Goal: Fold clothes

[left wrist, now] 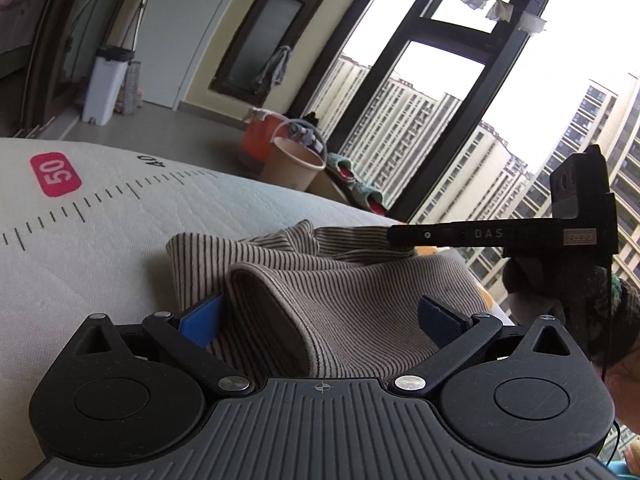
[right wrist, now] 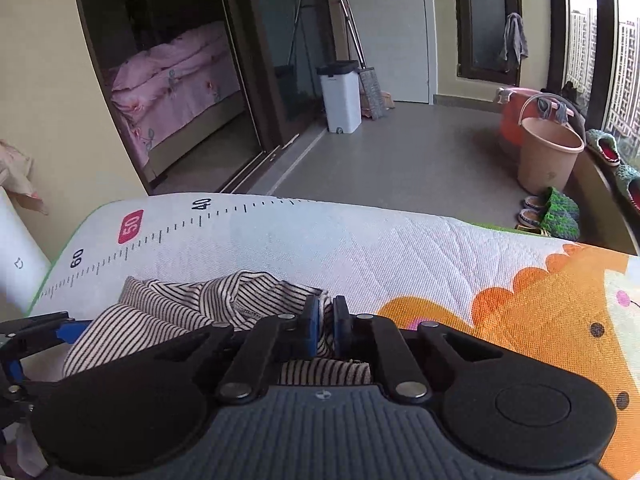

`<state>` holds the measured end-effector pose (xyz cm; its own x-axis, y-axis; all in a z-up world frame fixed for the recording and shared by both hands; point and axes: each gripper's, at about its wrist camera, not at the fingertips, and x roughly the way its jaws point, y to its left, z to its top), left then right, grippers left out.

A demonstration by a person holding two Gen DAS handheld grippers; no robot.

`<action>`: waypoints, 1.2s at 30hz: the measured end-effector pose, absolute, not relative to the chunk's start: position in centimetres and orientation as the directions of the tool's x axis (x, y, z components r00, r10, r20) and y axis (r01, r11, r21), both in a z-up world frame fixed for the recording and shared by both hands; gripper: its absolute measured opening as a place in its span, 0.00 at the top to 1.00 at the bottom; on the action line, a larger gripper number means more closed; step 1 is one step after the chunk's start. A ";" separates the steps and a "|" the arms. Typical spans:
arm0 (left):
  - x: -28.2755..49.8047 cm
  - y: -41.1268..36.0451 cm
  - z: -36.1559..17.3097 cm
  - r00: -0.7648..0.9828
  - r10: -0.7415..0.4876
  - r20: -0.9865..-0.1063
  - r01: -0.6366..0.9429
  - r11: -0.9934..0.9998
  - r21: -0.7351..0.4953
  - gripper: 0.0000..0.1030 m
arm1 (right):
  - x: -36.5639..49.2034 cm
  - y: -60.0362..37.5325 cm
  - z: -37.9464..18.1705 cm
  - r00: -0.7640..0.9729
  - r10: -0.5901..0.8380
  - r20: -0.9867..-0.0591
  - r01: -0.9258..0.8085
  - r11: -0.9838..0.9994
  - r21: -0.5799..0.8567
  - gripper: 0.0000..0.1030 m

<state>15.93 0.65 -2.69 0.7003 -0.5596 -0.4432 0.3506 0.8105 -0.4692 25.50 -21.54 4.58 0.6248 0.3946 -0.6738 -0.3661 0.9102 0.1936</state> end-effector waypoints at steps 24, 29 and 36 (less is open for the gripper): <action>13.6 -4.3 0.6 0.655 -0.626 -0.423 0.467 0.775 -0.426 0.00 | 14.4 -27.3 7.5 0.675 0.505 -0.538 -0.392 0.863 0.317 0.81; 13.9 -5.4 -2.7 0.608 -0.650 -0.455 0.477 0.758 -0.446 0.00 | 21.0 -25.6 7.5 0.684 0.425 -0.593 -0.364 0.903 0.228 0.56; 13.6 -3.6 -4.1 0.591 -0.706 -0.391 0.494 0.700 -0.516 0.00 | 29.1 -22.6 3.6 0.607 0.389 -0.693 -0.303 0.919 0.251 0.34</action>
<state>13.63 -3.61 -4.08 0.5906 -0.7058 -0.3911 0.4943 0.6995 -0.5161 29.06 -22.59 3.59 0.6070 0.3892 -0.6929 -0.3026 0.9194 0.2513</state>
